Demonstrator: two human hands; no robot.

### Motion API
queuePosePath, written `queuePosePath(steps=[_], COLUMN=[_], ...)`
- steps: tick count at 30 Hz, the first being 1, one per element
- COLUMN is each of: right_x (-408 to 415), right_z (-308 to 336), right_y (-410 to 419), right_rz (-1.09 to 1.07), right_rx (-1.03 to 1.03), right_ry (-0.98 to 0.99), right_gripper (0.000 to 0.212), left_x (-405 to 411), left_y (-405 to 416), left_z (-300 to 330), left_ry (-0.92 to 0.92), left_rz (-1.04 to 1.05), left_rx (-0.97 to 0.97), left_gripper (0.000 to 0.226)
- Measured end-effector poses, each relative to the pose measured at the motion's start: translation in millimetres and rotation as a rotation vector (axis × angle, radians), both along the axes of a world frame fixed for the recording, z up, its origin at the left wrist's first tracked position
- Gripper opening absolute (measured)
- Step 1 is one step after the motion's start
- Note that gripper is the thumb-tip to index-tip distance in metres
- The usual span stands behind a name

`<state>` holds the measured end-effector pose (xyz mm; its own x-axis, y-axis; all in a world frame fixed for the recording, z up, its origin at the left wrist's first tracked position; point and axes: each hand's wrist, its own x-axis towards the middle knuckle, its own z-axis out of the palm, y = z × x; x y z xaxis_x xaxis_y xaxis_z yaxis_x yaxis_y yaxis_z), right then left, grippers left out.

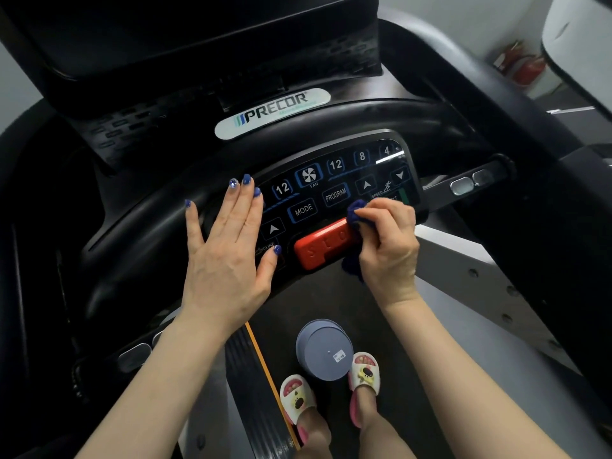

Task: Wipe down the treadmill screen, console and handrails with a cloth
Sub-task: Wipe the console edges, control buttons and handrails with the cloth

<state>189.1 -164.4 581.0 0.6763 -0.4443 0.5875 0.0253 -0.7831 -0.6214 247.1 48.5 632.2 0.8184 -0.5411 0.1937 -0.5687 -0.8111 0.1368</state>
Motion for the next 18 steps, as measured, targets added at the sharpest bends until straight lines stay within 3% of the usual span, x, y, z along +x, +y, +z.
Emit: queuePosePath(steps=[18], right_x=[-23], right_z=[-16], right_y=[-4], right_rz=[0.002], right_rx=[0.099], right_ry=[0.053], right_gripper=[0.016], left_x=[0], left_y=[0], left_z=[-1], left_ry=[0.003], left_rz=[0.007], left_rx=[-0.005], left_gripper=[0.073])
